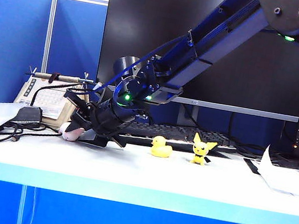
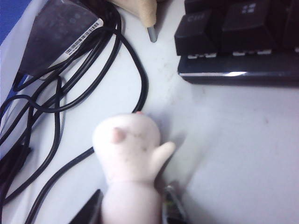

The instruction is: Pick up the doll with a different color than the other dolls and place it near you.

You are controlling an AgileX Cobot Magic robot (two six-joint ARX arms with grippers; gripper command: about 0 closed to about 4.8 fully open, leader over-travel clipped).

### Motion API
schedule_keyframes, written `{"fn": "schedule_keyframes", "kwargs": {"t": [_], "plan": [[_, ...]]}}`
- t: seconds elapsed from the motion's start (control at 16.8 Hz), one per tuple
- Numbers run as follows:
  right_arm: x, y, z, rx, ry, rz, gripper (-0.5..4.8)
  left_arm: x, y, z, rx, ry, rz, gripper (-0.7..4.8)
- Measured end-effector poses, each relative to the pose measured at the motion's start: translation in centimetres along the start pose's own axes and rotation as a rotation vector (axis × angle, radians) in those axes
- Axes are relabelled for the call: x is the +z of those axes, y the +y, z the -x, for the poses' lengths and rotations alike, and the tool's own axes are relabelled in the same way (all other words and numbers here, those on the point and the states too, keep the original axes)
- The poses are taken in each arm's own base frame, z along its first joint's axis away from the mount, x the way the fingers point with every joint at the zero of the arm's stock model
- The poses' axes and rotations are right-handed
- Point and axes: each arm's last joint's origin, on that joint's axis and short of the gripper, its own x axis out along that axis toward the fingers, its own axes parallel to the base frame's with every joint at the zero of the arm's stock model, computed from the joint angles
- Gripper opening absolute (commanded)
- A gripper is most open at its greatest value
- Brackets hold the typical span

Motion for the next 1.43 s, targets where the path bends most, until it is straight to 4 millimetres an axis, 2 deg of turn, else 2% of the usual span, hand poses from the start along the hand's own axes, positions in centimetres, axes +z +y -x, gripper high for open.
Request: {"fn": "schedule_keyframes", "kwargs": {"t": [0.53,0.65,0.83,1.07,1.43], "plan": [[0.8,0.0,0.8,0.044,0.021,0.027,1.00,0.0,0.0,0.0,0.000,0.000,0.000,3.50],[2.0,0.6,1.8,0.051,-0.003,0.067,0.56,0.0,0.0,0.0,0.000,0.000,0.000,3.50],[4.3,2.6,3.9,0.072,-0.054,0.143,0.53,0.0,0.0,0.0,0.000,0.000,0.000,3.50],[4.2,2.8,4.4,0.076,0.015,0.131,0.53,0.0,0.0,0.0,0.000,0.000,0.000,3.50],[5.3,4.5,7.0,0.066,0.092,0.220,0.53,0.0,0.0,0.0,0.000,0.000,0.000,3.50]]}}
